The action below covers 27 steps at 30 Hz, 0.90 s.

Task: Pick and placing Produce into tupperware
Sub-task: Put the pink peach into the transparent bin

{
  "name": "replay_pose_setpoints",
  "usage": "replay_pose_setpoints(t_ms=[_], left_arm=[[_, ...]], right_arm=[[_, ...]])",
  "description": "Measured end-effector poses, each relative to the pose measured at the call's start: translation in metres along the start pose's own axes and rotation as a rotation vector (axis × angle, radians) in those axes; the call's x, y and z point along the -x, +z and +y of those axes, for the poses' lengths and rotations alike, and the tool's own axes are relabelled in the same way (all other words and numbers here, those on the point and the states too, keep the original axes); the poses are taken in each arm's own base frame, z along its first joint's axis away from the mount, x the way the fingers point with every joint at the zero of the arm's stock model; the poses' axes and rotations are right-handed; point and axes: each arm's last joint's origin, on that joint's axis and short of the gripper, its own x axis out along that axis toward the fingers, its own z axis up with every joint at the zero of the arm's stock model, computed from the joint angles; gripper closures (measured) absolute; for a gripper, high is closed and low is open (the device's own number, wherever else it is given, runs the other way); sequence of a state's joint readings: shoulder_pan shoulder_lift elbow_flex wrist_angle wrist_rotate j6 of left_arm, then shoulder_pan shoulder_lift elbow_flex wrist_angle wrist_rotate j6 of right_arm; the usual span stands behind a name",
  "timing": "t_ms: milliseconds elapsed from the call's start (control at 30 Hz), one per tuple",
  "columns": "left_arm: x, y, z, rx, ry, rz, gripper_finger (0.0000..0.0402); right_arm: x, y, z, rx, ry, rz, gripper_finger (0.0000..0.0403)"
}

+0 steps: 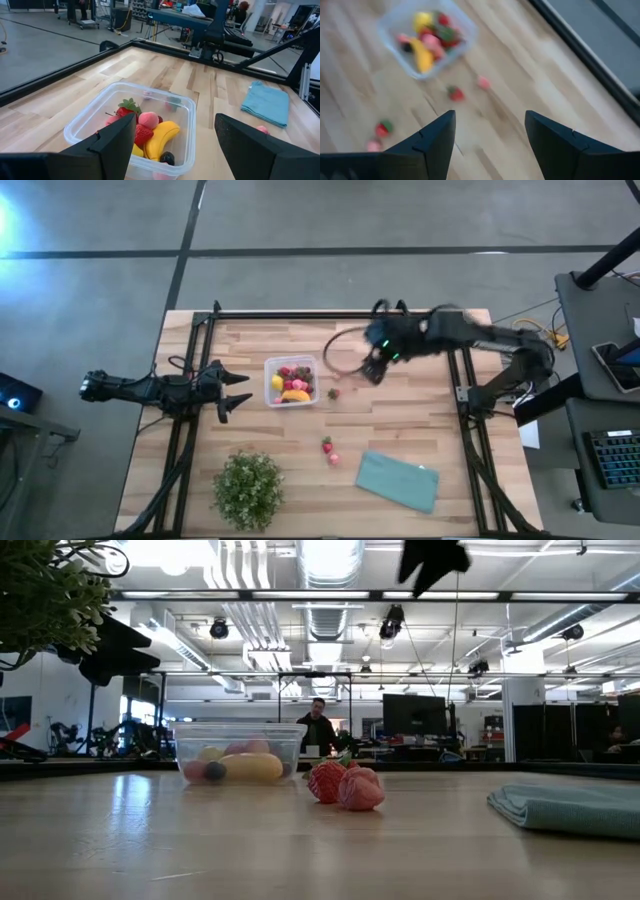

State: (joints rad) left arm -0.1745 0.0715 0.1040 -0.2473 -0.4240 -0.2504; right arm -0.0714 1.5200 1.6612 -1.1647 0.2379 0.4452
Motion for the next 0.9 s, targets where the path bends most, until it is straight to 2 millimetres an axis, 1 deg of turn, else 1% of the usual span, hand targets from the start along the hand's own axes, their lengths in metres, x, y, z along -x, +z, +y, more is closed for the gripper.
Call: replay_pose_setpoints(t_ms=[100, 167, 233, 300, 367, 433, 467, 567, 633, 667, 733, 800, 900], left_arm=[[0.0, 0.0, 0.0, 0.0, 0.001, 0.001, 0.0143], [0.0, 0.0, 0.0, -0.001, 0.001, 0.003, 0.0143], [0.0, 0.0, 0.0, -0.002, 0.001, 0.004, 0.0143], [0.0, 0.0, 0.0, -0.002, 0.001, 0.004, 0.0143], [0.0, 0.0, 0.0, -0.002, 0.001, 0.004, 0.0143], [0.0, 0.0, 0.0, -0.002, 0.001, 0.004, 0.0143], [0.0, 0.0, 0.0, -0.002, 0.001, 0.004, 0.0143], [0.0, -0.001, 0.0, -0.002, 0.001, 0.003, 0.0143], [0.0, -0.001, 0.0, -0.002, 0.001, 0.004, 0.0143], [0.0, -0.001, 0.0, -0.002, 0.002, 0.004, 0.0143], [0.0, -0.001, 0.0, -0.002, 0.001, 0.004, 0.0143], [0.0, -0.001, 0.0, -0.002, 0.001, 0.004, 0.0143], [0.0, 0.0, 0.0, -0.001, 0.001, 0.003, 0.0143]], right_arm=[[0.031, 0.001, -0.021, -0.05, -0.072, 0.093, 0.0173], [0.042, -0.004, -0.03, -0.089, -0.119, 0.166, 0.0173], [0.043, -0.009, -0.031, -0.122, -0.133, 0.204, 0.0172], [0.038, -0.019, -0.026, -0.114, -0.044, 0.251, 0.0173], [0.028, -0.029, -0.015, -0.095, 0.033, 0.309, 0.0172], [0.013, -0.049, -0.002, -0.033, 0.041, 0.411, 0.0172], [0.005, -0.057, 0.008, 0.002, 0.052, 0.421, 0.0172], [-0.017, -0.07, 0.043, 0.041, 0.176, 0.301, 0.0172], [-0.031, -0.078, 0.061, 0.048, 0.241, 0.207, 0.0172], [-0.042, -0.082, 0.068, 0.043, 0.261, 0.183, 0.0173], [-0.068, -0.093, 0.075, 0.006, 0.256, 0.196, 0.0173], [-0.091, -0.107, 0.081, 0.01, 0.234, 0.226, 0.0172], [-0.115, -0.126, 0.092, 0.08, 0.198, 0.226, 0.0173]])
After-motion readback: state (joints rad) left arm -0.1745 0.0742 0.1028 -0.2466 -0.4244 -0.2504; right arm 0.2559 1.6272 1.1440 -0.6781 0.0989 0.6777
